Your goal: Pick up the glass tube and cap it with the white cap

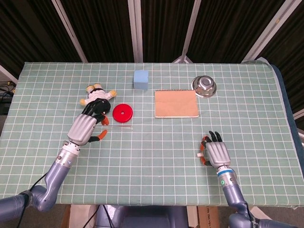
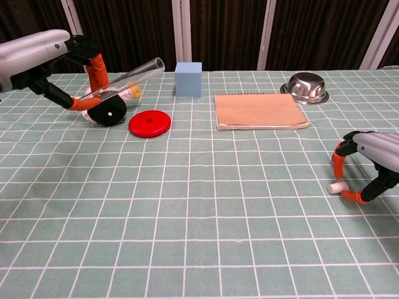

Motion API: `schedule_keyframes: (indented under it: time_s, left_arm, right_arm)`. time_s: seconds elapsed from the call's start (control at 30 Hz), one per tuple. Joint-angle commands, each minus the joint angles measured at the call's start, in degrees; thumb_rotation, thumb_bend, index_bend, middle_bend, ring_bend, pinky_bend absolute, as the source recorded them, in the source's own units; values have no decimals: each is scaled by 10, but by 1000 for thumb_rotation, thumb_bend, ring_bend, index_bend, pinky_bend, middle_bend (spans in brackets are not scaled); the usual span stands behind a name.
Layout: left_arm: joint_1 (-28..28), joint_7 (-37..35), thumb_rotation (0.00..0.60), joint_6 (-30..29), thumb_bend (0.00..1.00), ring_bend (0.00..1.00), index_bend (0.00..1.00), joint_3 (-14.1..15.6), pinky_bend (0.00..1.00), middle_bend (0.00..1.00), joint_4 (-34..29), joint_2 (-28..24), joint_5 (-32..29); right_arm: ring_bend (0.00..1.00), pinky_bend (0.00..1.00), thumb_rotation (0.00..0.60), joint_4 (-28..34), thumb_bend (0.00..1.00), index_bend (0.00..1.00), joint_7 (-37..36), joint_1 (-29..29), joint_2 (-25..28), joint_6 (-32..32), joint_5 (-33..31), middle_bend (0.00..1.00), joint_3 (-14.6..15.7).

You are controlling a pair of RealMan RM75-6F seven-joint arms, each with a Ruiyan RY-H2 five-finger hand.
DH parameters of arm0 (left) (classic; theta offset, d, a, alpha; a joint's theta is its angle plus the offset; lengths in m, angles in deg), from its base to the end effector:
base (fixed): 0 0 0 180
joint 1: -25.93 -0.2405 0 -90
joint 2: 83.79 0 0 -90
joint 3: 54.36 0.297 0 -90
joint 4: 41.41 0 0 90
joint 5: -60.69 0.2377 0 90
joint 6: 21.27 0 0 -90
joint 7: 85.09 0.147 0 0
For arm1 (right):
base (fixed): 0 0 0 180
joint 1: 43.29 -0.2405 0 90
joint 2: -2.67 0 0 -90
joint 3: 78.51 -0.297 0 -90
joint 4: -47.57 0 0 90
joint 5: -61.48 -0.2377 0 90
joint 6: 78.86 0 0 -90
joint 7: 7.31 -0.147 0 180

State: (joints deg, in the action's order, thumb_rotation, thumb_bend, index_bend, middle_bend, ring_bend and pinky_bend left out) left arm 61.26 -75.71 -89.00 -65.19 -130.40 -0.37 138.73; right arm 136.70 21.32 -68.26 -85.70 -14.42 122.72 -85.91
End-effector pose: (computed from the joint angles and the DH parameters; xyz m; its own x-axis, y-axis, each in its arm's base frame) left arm -0.1849 0.3587 0.0174 0.2981 0.0598 0.9527 0.8775 -0.4099 -0.2488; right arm -0.2734 -0.2971 -0.0316 0.4410 -0.2980 0.8466 -0.8959 -0.0902 0.4350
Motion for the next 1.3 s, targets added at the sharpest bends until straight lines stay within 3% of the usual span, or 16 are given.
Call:
schedule_keyframes:
  time_s: [0.03, 0.23, 0.5, 0.77, 0.9, 1.3]
  left_arm:
    - [0, -1, 600, 0, 519, 62, 545, 0, 0, 569, 1, 0, 0]
    - [0, -1, 600, -1, 519, 62, 546, 0, 0, 571, 3, 0, -1]
    - [-1, -3, 600, 0, 519, 62, 546, 1, 0, 570, 7, 0, -3]
    - [2, 0, 600, 5, 519, 62, 546, 1, 0, 570, 8, 8, -8]
    - [7, 6, 600, 12, 519, 68, 548, -2, 0, 572, 12, 24, -20]
    - [49, 46, 600, 40, 529, 78, 552, -45, 0, 575, 65, 122, -97]
  right_arm:
    - [42, 0, 600, -1, 329, 529, -1, 0, -1, 1, 0, 278, 1]
    - [49, 0, 600, -6, 330, 540, 1, -2, -7, 5, 0, 280, 3]
    - [66, 0, 600, -10, 367, 638, 6, -1, -13, 13, -6, 308, 3]
    - [70, 0, 600, 1, 372, 643, -2, -1, -7, 26, 7, 313, -3]
    - [73, 0, 600, 12, 373, 643, -8, -6, 5, 38, 22, 314, -15]
    - [73, 0, 600, 73, 373, 643, 13, -52, 53, 57, 32, 316, -92]
